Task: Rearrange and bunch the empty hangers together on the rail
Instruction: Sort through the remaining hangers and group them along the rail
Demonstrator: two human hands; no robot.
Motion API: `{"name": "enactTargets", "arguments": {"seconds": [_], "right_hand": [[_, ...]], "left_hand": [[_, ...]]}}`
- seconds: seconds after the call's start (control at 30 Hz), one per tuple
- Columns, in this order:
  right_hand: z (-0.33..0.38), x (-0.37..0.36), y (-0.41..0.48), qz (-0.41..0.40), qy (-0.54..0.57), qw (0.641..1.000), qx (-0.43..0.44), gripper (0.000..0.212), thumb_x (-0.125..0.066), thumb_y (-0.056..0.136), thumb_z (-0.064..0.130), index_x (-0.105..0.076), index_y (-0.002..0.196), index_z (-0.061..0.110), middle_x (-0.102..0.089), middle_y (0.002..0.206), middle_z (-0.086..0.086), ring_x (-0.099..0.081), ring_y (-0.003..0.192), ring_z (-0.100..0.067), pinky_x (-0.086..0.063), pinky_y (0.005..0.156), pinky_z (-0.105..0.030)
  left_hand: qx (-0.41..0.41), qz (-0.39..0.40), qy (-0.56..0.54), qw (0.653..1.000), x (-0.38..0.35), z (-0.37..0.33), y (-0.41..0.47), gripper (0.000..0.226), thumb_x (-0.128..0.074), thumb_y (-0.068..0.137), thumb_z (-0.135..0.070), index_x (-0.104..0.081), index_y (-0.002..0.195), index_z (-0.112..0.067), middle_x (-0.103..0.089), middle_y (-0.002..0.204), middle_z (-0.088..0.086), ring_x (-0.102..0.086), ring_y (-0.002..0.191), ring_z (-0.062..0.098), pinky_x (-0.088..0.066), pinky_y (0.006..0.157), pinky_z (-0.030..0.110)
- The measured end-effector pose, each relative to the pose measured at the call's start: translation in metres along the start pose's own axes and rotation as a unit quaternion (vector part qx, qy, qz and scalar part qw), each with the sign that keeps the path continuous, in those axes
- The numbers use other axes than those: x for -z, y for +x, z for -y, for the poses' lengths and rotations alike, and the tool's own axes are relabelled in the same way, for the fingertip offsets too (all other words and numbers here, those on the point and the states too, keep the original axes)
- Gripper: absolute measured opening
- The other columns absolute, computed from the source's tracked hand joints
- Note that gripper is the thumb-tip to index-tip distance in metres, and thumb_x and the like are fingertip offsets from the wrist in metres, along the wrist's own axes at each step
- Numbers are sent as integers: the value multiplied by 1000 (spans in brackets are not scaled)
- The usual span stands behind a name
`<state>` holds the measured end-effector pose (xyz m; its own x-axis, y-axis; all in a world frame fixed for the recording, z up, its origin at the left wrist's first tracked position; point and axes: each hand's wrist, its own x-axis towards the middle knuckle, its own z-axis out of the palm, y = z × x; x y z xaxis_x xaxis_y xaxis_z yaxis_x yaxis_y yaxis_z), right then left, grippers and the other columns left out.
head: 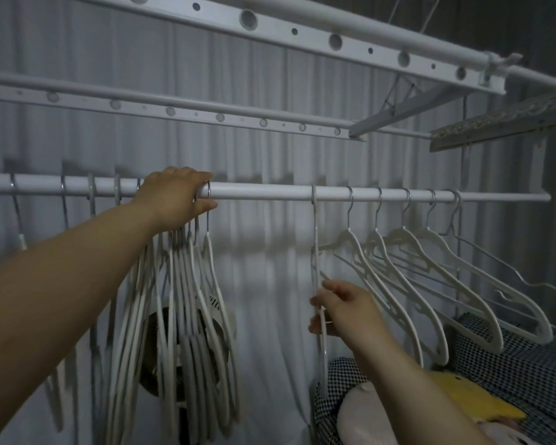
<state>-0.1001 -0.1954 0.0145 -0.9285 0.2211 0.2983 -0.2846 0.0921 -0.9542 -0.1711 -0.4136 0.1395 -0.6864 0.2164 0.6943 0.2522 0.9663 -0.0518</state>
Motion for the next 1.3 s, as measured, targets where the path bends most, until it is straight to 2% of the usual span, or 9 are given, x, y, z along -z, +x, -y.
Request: {"name": "enactTargets", "arguments": {"seconds": [0.13,0.23,0.33,0.43,0.5,0.57,0.7,1.07,1.3], "right_hand": [[2,-1,-13,-148,-277,918,242,38,-46,93,21,-48,128,8,-54,117,-2,-51,107,-15,-30,88,-10],[14,-25,-33,-130,-280,872,379,36,-41,87,30,-60,112,10,-50,100,9,-49,100,-10,-31,84,-2],[22,-54,-48,62,-210,951,219,32,-44,92,31,-51,122,21,-52,103,13,-52,97,-4,-46,90,-17],[21,-74,-47,164,-122,975,88,30,-49,91,32,-49,119,21,-51,72,13,-50,64,0,-43,63,-12],[21,-80,-47,189,-75,978,39,10,-49,92,24,-57,98,22,-47,60,11,-46,54,-1,-39,54,-8],[18,-83,-44,211,-48,976,13,27,-46,92,10,-51,69,23,-48,58,4,-45,47,-2,-40,47,-10],[13,-83,-43,179,-16,984,-8,34,-40,92,3,-49,72,29,-45,55,2,-41,26,1,-33,33,-11],[-4,-44,-24,36,56,998,-8,22,-45,91,4,-54,109,12,-39,55,1,-35,24,0,-26,30,-11],[-6,-27,-15,3,65,998,-24,23,-43,90,2,-57,108,10,-36,42,5,-28,22,-1,-22,30,-11]], "left_hand": [[-8,-57,5,998,0,9,-3,60,-53,87,-39,-39,138,-10,-49,136,13,-44,123,32,-31,103,39],[-1,-94,12,996,-3,10,-11,59,-55,86,-40,-43,134,-8,-53,131,14,-47,121,32,-28,104,40],[-3,-67,12,998,-8,12,-17,60,-53,87,-39,-36,139,-13,-48,137,11,-41,127,29,-24,108,38],[-1,-49,4,999,1,16,-17,57,-53,88,-35,-36,140,-16,-47,139,10,-41,128,29,-27,106,37],[-1,-41,6,999,5,17,-17,56,-54,88,-32,-37,139,-17,-48,138,10,-43,127,29,-30,104,37],[-3,-41,10,999,4,18,-17,56,-55,88,-30,-36,139,-18,-48,138,9,-42,127,29,-30,104,36],[3,-50,10,999,1,20,-17,56,-56,88,-30,-37,139,-18,-48,139,7,-41,128,28,-29,104,35],[-10,-85,6,996,-3,20,-16,51,-62,83,-24,-47,131,-16,-58,125,9,-50,115,30,-35,95,37],[-10,-78,5,997,-1,16,-17,51,-61,85,-25,-46,133,-16,-58,125,9,-49,116,30,-34,96,38]]}}
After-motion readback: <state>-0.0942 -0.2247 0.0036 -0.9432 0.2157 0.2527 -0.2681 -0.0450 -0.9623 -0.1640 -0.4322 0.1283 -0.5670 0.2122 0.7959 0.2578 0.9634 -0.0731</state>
